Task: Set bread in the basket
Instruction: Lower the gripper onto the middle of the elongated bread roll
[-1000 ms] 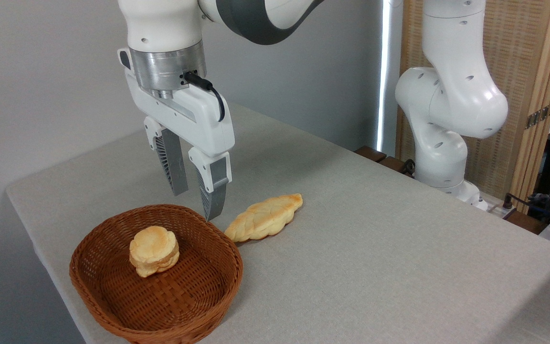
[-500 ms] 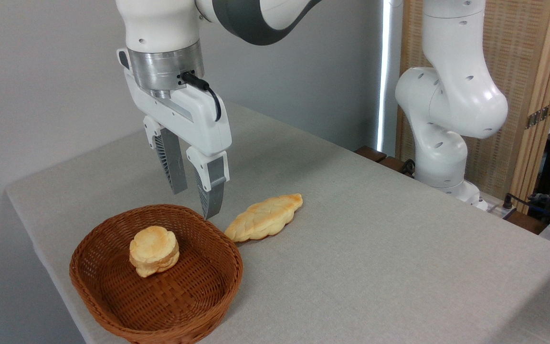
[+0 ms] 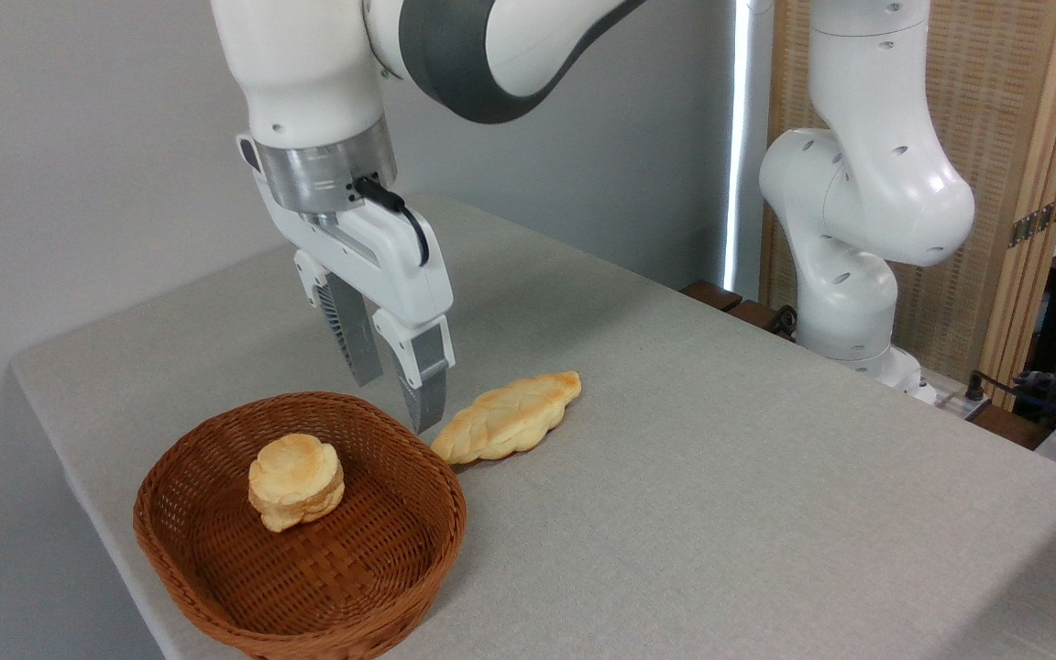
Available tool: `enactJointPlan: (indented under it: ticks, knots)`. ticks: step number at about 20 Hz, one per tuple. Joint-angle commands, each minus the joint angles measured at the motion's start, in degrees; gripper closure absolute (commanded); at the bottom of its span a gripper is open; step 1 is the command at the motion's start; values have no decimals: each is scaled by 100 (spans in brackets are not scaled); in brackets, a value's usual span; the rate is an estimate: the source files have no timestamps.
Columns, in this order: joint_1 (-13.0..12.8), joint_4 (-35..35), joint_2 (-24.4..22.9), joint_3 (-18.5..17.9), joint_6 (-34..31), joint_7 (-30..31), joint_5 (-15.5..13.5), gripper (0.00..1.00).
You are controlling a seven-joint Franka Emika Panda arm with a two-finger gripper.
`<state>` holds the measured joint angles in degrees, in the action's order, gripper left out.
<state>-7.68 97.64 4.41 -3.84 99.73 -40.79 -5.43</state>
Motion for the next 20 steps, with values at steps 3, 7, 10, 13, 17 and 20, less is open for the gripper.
enactJointPlan:
  ticks: [3,7,10,13,17,20]
  knots:
    - [-154,1195,-853,-12,2,-236,-20,0]
    - [-409,2021,-1258,-3,423,-254,-20,0]
    - [-611,2285,-1259,-3,652,-254,-20,0]
    - [-813,2610,-1241,-3,1169,-254,-20,0]
    - [-822,2691,-1215,-12,1303,-263,277,0]
    - [-822,2691,-1171,-12,1294,-263,437,0]
